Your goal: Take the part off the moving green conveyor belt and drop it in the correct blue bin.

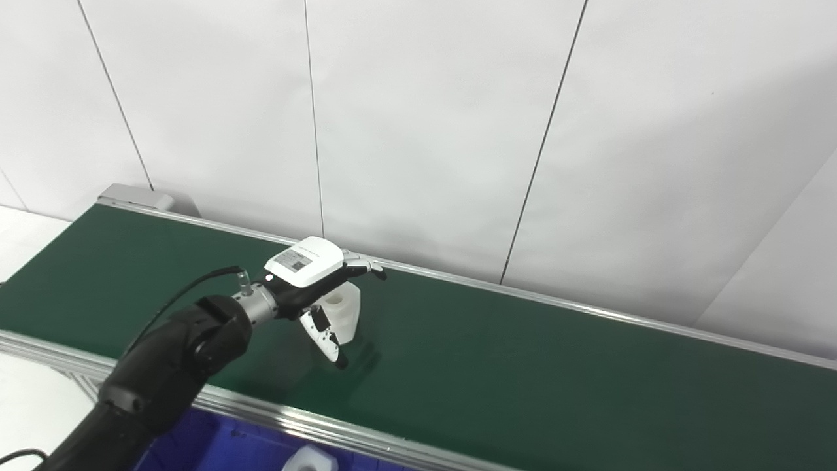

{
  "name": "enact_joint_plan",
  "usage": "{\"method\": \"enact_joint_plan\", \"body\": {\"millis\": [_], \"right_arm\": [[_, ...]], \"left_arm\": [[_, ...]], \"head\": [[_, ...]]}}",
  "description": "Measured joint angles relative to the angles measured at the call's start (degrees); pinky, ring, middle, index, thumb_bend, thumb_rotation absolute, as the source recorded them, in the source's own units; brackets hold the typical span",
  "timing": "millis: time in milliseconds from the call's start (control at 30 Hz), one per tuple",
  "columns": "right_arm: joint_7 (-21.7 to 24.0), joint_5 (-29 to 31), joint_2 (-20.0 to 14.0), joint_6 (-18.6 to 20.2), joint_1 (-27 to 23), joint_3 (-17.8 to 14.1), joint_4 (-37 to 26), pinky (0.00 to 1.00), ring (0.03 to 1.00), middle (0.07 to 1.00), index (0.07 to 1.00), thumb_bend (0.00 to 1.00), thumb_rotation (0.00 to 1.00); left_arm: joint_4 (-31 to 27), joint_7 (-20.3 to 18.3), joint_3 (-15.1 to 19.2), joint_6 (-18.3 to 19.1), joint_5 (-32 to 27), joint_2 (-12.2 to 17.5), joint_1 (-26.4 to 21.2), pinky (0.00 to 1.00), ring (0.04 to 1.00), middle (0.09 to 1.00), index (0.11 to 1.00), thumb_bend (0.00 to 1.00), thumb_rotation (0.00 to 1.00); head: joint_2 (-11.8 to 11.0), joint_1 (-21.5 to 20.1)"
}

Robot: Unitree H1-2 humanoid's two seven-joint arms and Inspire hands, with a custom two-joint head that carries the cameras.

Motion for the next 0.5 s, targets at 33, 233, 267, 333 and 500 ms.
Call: {"method": "enact_joint_plan", "body": {"millis": [33,233,267,333,500], "right_arm": [[0.05,0.0,0.05,0.0,0.04,0.01,-0.05,1.0,0.975,1.0,1.0,0.93,0.92],[0.86,0.31,0.38,0.0,0.34,-0.12,-0.23,0.99,0.981,1.0,1.0,0.95,0.92],[0.97,0.31,0.42,0.0,0.44,-0.12,-0.3,0.98,0.981,1.0,1.0,0.94,0.92],[1.04,0.22,0.47,0.0,0.6,-0.12,-0.45,0.98,0.983,1.0,1.0,0.94,0.92],[1.05,-0.08,0.45,0.0,0.86,-0.04,-0.78,0.97,0.984,1.0,1.0,0.94,0.93]], "left_arm": [[1.05,0.47,-0.33,0.59,0.14,-0.54,-0.28,0.72,0.835,0.856,0.83,1.0,0.44],[5.73,2.03,-2.32,2.52,0.19,-3.37,-1.44,0.75,0.846,0.866,0.846,1.0,0.46],[6.17,2.38,-2.57,3.06,0.36,-3.8,-1.56,0.74,0.841,0.862,0.846,1.0,0.44],[7.64,4.92,-3.49,3.63,1.45,-4.56,-2.1,0.74,0.826,0.848,0.837,1.0,0.38],[11.5,16.79,-4.32,6.44,5.21,-7.87,-3.28,0.74,0.813,0.835,0.82,0.93,0.25]], "head": [[0.09,-0.09],[0.26,-0.35],[0.26,-0.35],[0.09,-0.79],[0.35,-1.05]]}}
